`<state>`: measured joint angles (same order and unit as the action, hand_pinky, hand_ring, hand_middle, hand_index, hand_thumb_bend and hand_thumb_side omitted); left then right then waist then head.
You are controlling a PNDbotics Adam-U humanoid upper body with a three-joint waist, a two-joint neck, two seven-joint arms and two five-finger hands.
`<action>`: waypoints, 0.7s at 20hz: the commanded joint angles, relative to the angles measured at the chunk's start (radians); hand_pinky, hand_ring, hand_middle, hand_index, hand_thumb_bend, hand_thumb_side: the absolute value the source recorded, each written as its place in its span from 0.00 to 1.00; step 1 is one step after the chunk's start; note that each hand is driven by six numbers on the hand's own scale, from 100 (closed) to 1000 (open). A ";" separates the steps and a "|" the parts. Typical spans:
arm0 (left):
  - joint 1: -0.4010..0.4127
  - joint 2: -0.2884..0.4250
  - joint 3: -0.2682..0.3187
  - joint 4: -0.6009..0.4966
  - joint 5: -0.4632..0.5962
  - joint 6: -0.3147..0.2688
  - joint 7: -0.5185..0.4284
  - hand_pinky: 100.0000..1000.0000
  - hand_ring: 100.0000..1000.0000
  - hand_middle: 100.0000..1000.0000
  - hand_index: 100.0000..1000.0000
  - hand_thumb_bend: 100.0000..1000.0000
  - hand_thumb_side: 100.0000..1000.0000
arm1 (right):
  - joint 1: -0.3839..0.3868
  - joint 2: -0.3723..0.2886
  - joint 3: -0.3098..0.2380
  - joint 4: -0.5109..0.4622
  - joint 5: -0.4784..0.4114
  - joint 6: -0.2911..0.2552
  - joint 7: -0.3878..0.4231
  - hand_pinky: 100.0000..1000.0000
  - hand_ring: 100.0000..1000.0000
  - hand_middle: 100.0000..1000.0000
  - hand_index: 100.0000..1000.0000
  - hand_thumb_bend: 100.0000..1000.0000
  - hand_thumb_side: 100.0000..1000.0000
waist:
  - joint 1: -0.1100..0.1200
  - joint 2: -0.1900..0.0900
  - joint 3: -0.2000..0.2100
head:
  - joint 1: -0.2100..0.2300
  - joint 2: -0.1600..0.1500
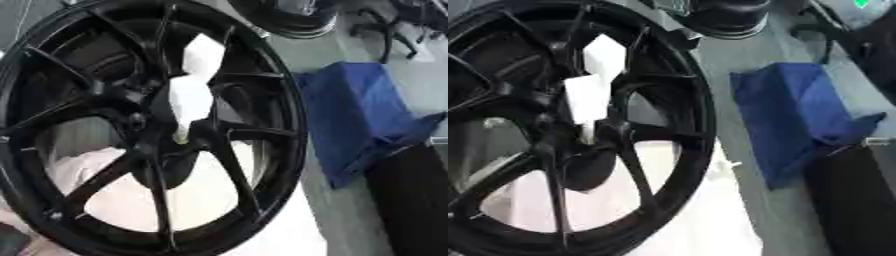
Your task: Pull the pin out of the wheel hub.
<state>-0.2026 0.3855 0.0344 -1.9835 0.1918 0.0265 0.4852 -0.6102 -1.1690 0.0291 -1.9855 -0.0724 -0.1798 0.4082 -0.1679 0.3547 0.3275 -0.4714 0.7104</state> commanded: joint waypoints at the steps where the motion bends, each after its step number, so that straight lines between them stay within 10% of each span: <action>1: -0.004 0.021 0.008 -0.016 -0.006 -0.003 0.002 0.65 0.39 0.41 0.68 0.30 0.54 | -0.009 -0.042 -0.022 -0.012 -0.011 0.001 -0.006 0.87 0.77 0.73 0.81 0.13 0.18 | 0.010 -0.023 0.000 | 0.003 -0.010; 14: -0.005 0.021 0.008 -0.016 -0.007 -0.003 0.002 0.65 0.39 0.41 0.68 0.30 0.54 | -0.009 -0.043 -0.019 -0.014 -0.003 0.002 -0.001 0.87 0.78 0.74 0.81 0.15 0.17 | 0.007 -0.020 0.002 | 0.004 -0.018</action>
<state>-0.2026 0.3855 0.0346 -1.9835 0.1913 0.0265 0.4854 -0.6101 -1.1690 0.0250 -1.9863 -0.0727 -0.1797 0.4084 -0.1685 0.3548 0.3293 -0.4681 0.7089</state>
